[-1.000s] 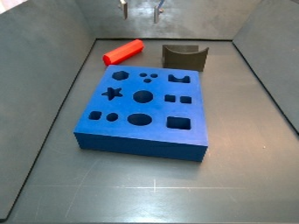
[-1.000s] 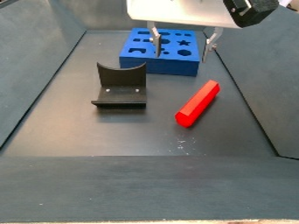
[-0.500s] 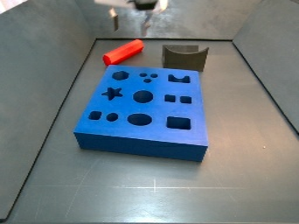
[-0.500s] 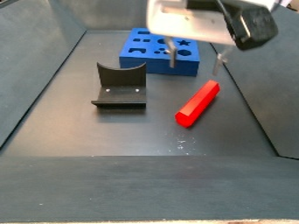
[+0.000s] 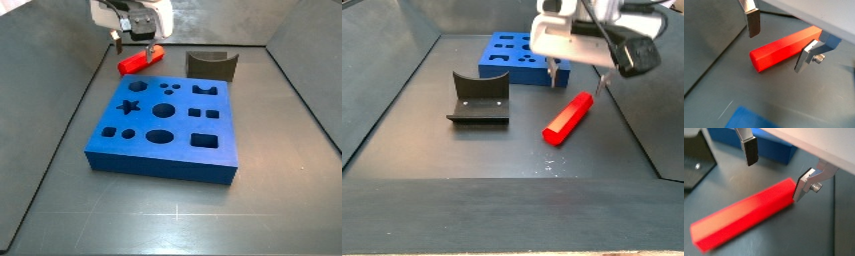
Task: Pick up the hexagon object. Move up. Place the hexagon object on the fixture. Regrasp the hexagon object. Move to above the board. Insert the hexagon object.
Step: Pick up the hexagon object.
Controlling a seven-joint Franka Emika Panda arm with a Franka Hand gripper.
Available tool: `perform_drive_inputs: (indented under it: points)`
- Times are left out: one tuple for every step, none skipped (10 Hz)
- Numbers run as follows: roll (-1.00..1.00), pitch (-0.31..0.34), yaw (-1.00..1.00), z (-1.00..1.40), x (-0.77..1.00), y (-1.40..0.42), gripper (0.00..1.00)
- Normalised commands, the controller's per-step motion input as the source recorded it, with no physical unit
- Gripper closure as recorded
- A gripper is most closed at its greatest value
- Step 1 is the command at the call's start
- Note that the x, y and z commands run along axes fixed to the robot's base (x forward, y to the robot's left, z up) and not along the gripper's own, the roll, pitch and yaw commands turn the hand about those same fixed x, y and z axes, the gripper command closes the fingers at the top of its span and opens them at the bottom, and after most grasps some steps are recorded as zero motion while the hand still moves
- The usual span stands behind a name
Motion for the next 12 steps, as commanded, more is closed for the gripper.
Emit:
perform_drive_inputs:
  points:
    - [-0.12, -0.080, 0.12, -0.89, 0.00, 0.53, 0.00]
    - [0.00, 0.000, 0.00, -0.04, 0.00, 0.00, 0.00]
    - [0.00, -0.226, -0.04, -0.81, -0.02, 0.00, 0.00]
    - [0.00, -0.206, -0.06, -0.82, -0.08, -0.06, 0.00]
    - [0.00, -0.006, 0.00, 0.00, 0.00, 0.00, 0.00]
    - [0.00, 0.000, -0.01, 0.00, 0.00, -0.04, 0.00]
    - [0.02, -0.110, -0.13, -0.02, -0.28, -0.26, 0.00]
    - [0.01, -0.080, -0.09, -0.02, -0.21, -0.15, 0.00]
    - [0.06, -0.106, -0.03, -0.12, -0.25, -0.27, 0.00]
    - [0.00, -0.006, 0.00, 0.00, 0.00, -0.01, 0.00]
    - [0.00, 0.000, 0.00, 0.00, 0.00, 0.00, 1.00]
    - [0.00, 0.000, 0.00, 0.00, 0.00, 0.00, 1.00]
